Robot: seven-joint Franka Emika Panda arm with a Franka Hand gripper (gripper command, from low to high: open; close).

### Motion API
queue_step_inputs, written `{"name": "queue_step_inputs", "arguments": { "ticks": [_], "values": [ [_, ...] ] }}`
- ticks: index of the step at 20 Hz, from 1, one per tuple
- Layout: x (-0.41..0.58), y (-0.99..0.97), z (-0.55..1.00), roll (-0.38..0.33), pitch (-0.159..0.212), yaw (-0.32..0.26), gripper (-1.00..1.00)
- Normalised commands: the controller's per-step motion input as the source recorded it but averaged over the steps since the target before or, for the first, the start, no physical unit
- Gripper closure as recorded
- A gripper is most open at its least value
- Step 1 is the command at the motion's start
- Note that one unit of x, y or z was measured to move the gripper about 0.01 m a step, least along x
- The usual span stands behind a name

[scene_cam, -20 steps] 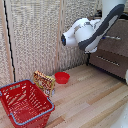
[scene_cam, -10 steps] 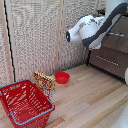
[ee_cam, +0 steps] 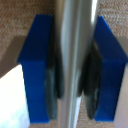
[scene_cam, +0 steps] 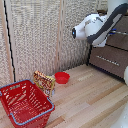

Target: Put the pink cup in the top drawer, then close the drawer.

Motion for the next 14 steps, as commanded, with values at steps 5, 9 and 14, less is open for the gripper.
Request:
{"name": "queue_step_inputs", "arguments": {
  "ticks": [5,9,14],
  "values": [
    [0.013,-0.37,0.13,0.027,0.027,0.002,-1.0],
    [0.129,0.05,0.07,0.014,0.012,-0.013,-1.0],
    [0.223,0.23,0.07,0.025,0.0,-0.122,-1.0]
  ]
}}
